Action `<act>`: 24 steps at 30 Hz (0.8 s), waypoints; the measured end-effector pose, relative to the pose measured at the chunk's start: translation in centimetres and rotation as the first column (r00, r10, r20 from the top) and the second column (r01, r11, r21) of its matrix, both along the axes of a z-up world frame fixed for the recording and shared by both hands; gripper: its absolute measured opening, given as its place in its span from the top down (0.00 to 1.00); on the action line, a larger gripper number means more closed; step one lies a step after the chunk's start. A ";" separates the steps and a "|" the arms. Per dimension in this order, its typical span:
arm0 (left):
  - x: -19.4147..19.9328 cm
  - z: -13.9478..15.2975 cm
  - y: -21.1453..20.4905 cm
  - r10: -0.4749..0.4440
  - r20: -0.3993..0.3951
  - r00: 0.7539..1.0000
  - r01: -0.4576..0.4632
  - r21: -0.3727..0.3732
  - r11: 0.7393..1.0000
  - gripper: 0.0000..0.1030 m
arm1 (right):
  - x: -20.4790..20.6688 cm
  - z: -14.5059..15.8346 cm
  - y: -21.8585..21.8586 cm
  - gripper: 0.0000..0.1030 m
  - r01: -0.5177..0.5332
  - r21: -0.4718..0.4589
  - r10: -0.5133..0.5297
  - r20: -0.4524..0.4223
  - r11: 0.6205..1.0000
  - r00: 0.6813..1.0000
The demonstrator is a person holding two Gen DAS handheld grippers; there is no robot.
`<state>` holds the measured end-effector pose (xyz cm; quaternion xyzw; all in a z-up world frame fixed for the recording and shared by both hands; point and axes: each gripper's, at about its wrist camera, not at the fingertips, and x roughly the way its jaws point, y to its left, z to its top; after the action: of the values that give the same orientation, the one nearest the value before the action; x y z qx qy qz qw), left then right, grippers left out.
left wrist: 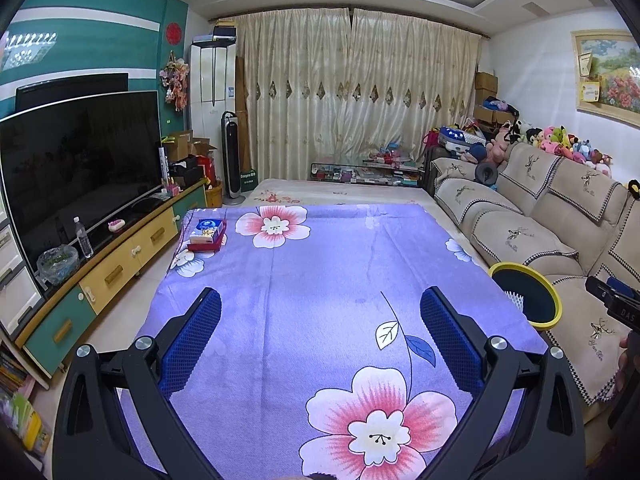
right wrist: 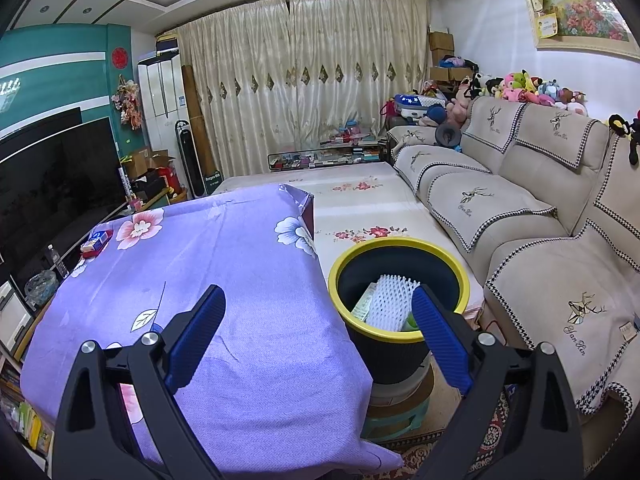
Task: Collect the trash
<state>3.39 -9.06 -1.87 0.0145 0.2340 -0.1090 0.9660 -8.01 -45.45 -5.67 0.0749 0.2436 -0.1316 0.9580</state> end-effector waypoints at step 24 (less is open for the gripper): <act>2.2 -1.1 -0.2 -0.021 -0.048 0.999 0.020 -0.021 1.000 0.05 | 1.4 -0.5 0.2 0.11 -0.025 0.015 0.025 -0.027 1.000 0.999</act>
<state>5.56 -9.30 -3.02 0.0045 0.2557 -0.1214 0.9591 -6.57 -45.27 -6.16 0.0770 0.2584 -0.1187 0.9556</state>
